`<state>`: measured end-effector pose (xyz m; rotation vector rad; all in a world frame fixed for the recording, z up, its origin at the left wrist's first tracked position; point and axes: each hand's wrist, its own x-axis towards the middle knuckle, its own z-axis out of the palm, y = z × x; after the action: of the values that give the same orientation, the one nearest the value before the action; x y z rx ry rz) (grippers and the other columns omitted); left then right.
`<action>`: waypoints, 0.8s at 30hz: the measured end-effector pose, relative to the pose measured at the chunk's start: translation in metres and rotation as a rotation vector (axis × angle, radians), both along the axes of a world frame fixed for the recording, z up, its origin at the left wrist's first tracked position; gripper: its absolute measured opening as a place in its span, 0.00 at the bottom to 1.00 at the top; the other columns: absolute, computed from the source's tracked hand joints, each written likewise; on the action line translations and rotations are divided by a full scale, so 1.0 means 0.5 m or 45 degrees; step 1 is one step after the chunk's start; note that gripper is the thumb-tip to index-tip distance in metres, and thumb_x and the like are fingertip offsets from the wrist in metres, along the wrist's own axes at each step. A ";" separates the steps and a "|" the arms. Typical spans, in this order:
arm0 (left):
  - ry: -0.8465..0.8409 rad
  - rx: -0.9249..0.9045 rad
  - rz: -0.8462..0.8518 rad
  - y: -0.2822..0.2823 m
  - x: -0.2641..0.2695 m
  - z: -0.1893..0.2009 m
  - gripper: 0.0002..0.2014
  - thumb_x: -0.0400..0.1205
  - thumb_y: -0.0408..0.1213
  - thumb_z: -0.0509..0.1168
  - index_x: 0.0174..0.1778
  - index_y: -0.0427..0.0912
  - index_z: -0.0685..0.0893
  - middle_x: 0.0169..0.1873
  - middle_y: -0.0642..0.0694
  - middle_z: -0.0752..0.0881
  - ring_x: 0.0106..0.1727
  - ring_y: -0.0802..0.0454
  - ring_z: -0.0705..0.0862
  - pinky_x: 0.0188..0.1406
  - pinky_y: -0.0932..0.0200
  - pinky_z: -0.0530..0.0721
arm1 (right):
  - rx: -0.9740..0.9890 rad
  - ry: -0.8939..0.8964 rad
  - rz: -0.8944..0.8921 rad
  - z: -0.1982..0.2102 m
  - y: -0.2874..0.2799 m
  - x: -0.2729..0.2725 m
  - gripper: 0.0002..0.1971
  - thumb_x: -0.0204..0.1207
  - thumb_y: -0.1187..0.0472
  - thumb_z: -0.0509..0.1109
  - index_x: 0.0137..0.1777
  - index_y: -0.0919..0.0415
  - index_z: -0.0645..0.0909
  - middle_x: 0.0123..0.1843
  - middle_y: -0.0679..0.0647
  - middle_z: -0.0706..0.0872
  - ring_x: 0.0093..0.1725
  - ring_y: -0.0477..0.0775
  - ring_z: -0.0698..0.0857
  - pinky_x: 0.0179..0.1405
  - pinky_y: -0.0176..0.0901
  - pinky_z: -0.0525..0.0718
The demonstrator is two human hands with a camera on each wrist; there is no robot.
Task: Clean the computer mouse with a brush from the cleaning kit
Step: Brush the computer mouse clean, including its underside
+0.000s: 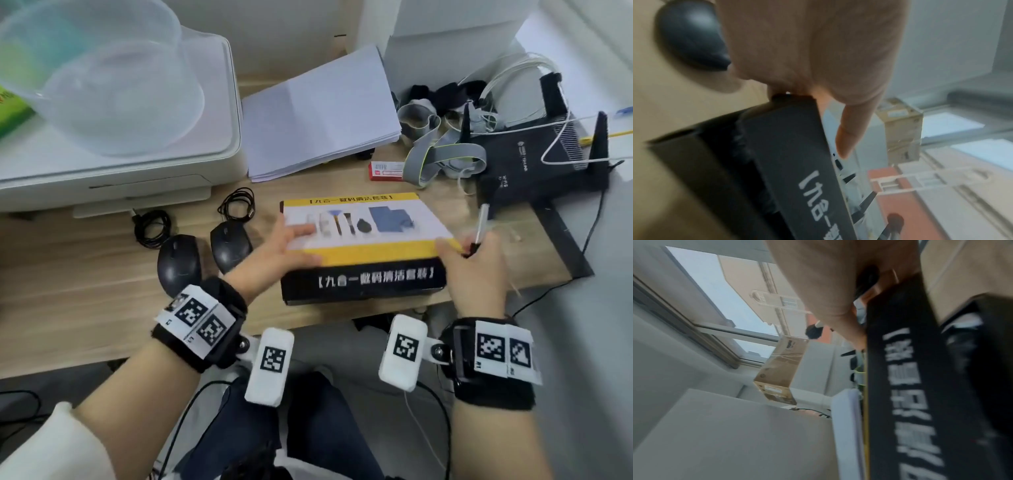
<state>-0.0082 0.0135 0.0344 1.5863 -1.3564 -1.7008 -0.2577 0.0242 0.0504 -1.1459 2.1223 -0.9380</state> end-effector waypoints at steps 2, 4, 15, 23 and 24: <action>-0.143 -0.002 -0.127 0.022 -0.012 -0.025 0.37 0.73 0.41 0.72 0.77 0.56 0.63 0.82 0.52 0.37 0.83 0.54 0.47 0.80 0.58 0.49 | 0.140 0.012 0.038 -0.033 0.015 0.001 0.11 0.72 0.61 0.68 0.43 0.63 0.67 0.43 0.61 0.74 0.44 0.59 0.74 0.41 0.47 0.67; -0.225 -0.037 -0.152 0.032 -0.026 -0.034 0.38 0.75 0.42 0.71 0.78 0.59 0.58 0.80 0.51 0.28 0.83 0.51 0.38 0.83 0.47 0.43 | 0.173 0.069 0.057 -0.057 0.020 0.013 0.11 0.72 0.62 0.69 0.41 0.62 0.67 0.49 0.62 0.74 0.48 0.61 0.74 0.42 0.48 0.68; -0.001 -0.250 0.560 0.052 0.125 -0.036 0.22 0.76 0.30 0.68 0.62 0.55 0.76 0.65 0.54 0.79 0.71 0.54 0.74 0.74 0.54 0.70 | -0.125 -0.267 0.550 0.003 -0.027 0.250 0.12 0.77 0.50 0.64 0.38 0.54 0.67 0.37 0.53 0.76 0.34 0.45 0.76 0.38 0.45 0.74; -0.254 -0.290 0.994 0.106 0.319 -0.071 0.25 0.72 0.21 0.68 0.64 0.43 0.76 0.59 0.48 0.81 0.63 0.49 0.80 0.69 0.50 0.77 | 0.151 -0.348 0.912 -0.033 -0.022 0.421 0.04 0.79 0.51 0.60 0.49 0.50 0.70 0.39 0.47 0.80 0.40 0.50 0.79 0.48 0.52 0.78; -0.251 -0.243 0.960 0.109 0.332 -0.082 0.30 0.72 0.22 0.70 0.69 0.43 0.72 0.63 0.47 0.79 0.67 0.48 0.77 0.70 0.52 0.75 | 0.151 -0.364 0.894 -0.039 -0.020 0.437 0.04 0.78 0.54 0.60 0.51 0.49 0.69 0.43 0.50 0.81 0.42 0.52 0.79 0.49 0.53 0.78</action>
<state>0.1577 0.0678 -0.0064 1.8591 -0.7956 -0.9563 -0.0393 0.0142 0.0310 -1.4482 1.3684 -0.5865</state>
